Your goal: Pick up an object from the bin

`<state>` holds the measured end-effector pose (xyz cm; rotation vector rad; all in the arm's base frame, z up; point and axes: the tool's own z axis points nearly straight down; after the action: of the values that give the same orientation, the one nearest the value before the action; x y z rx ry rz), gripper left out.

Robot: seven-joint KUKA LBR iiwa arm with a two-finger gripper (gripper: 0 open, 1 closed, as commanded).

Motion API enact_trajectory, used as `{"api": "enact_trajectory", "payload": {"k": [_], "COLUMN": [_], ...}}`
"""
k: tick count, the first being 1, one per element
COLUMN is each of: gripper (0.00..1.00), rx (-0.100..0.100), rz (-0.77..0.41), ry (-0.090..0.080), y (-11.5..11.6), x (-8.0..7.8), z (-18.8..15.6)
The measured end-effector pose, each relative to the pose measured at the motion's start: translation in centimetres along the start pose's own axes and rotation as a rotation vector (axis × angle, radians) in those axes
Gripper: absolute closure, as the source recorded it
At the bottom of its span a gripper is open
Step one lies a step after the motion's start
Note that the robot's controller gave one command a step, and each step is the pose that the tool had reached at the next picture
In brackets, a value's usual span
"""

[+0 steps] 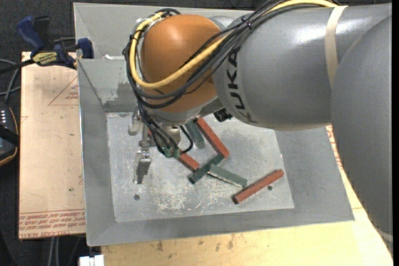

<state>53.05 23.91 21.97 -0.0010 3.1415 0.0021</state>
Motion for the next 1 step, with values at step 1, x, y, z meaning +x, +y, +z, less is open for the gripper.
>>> {"api": "enact_trajectory", "payload": {"k": [1], "gripper": [0.0], "rx": [-0.002], "rz": [-0.053], "ry": [-0.003], "y": [-4.14], "x": [0.08], "z": [2.47]}}
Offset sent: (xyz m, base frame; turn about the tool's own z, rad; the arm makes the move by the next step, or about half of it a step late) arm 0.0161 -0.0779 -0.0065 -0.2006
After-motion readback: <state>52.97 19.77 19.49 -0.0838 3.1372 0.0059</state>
